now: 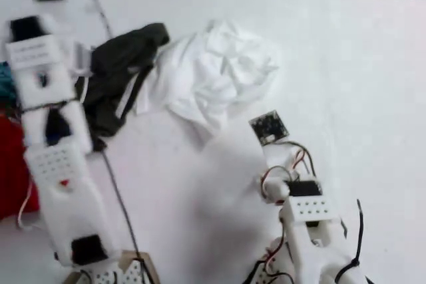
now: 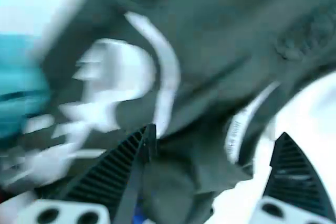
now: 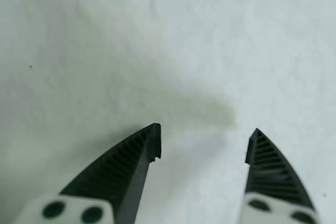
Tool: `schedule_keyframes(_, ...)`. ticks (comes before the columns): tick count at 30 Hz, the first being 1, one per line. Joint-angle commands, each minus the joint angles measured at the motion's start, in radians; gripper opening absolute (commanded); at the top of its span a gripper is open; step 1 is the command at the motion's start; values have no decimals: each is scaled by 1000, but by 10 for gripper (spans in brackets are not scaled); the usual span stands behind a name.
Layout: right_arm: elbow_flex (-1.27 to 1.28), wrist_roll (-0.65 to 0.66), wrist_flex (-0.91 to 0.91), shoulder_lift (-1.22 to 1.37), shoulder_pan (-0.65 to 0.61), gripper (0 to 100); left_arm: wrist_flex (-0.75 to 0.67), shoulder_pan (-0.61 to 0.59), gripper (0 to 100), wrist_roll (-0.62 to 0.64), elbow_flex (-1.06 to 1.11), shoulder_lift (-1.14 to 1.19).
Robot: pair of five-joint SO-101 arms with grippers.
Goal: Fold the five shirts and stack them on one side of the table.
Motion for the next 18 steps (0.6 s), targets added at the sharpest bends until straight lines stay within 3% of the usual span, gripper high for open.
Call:
schedule_keyframes(1,-5,0,-13,-18,1,265,-51,38,351,11,8,91)
schedule_keyframes(7,-5,0,-13,-18,1,265,-51,-20,334,2,-81,241)
schedule_keyframes(9,-5,0,-13,-18,1,265,-38,-64,241,-54,-114,275)
schedule_keyframes(11,-5,0,-13,-18,1,265,-25,-112,50,-121,-140,299)
schedule_keyframes(12,-5,0,-13,-18,1,265,-11,-137,2,-130,-154,307)
schedule_keyframes(13,-5,0,-13,-18,1,265,15,-164,50,-133,-173,310)
schedule_keyframes(18,-5,0,-13,-18,1,265,63,-318,24,-137,-268,244)
